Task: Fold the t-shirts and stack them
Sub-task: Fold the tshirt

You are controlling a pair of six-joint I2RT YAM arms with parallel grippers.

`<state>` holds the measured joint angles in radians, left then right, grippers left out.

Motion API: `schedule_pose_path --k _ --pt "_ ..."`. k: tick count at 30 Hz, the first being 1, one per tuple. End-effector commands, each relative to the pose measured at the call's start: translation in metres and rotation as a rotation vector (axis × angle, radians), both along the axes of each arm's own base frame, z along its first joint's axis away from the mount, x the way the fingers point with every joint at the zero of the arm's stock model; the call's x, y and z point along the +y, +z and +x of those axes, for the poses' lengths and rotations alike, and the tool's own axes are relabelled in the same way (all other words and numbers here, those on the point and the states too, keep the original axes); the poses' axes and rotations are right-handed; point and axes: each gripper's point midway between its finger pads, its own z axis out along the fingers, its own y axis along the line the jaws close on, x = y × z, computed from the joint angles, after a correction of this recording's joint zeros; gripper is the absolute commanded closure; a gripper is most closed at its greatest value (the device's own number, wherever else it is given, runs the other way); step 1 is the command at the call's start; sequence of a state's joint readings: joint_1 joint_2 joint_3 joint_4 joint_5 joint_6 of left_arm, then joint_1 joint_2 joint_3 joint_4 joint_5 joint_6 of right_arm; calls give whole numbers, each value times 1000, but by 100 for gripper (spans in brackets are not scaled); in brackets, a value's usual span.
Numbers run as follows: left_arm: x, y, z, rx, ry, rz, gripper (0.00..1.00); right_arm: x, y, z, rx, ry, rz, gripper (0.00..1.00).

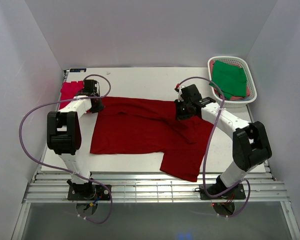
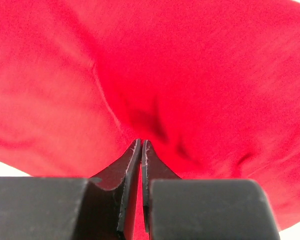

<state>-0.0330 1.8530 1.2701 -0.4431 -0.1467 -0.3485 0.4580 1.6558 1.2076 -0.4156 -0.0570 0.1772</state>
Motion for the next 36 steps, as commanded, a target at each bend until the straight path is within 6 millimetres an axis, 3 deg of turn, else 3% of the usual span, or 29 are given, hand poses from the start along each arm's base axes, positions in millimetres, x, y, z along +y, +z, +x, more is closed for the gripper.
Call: schedule_pose_path --k 1,6,11,19,24,27,32,34,36 --pt "0 22 -5 -30 4 3 73 11 -15 -44 97 41 19 92" --pt "-1 22 -14 -17 2 -2 73 32 -29 -87 144 103 14 92" --pt "-2 24 -20 -16 0 -8 73 48 -32 -109 154 135 10 92" --pt "-5 29 -26 -19 -9 -24 73 72 -26 -124 162 159 18 91" --pt "-8 26 -27 -10 -18 -40 73 78 -27 -141 197 186 -20 68" --pt "-10 27 -22 -11 -16 -53 73 76 -11 -137 163 162 -18 63" --pt "-21 39 -8 -62 -37 -86 80 52 31 -96 -42 22 -53 53" --pt "-24 49 4 -98 -39 -90 88 29 32 -73 -51 -65 -67 55" --pt "-27 64 18 -141 -37 -95 95 11 27 -58 -30 -136 -71 72"
